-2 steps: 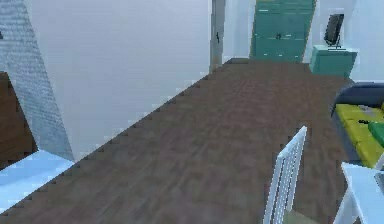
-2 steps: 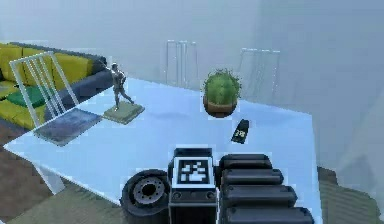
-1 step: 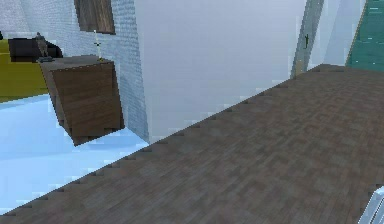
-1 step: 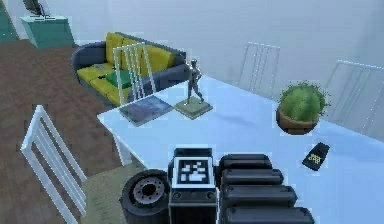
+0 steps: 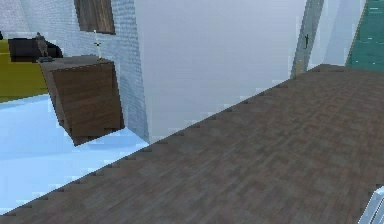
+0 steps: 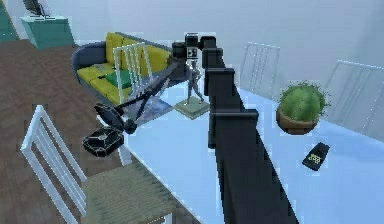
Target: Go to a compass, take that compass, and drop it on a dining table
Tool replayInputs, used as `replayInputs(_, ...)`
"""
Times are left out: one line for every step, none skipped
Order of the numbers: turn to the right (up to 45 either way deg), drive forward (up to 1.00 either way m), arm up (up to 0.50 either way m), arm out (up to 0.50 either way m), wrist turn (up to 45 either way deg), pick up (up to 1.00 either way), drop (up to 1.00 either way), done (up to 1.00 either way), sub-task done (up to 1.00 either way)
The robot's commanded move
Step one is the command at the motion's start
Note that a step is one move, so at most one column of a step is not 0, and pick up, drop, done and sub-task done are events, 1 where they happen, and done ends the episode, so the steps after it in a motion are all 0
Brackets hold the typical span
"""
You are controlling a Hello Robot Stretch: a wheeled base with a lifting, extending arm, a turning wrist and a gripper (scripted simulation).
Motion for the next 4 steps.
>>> replayInputs(0.0,0.0,0.0,0.0,45.0,0.0,0.0,0.0,0.0)
replayInputs(0.0,0.0,0.0,0.0,45.0,0.0,0.0,0.0,0.0)
replayInputs(0.0,0.0,0.0,0.0,45.0,0.0,0.0,0.0,0.0)
replayInputs(0.0,0.0,0.0,0.0,45.0,0.0,0.0,0.0,0.0)
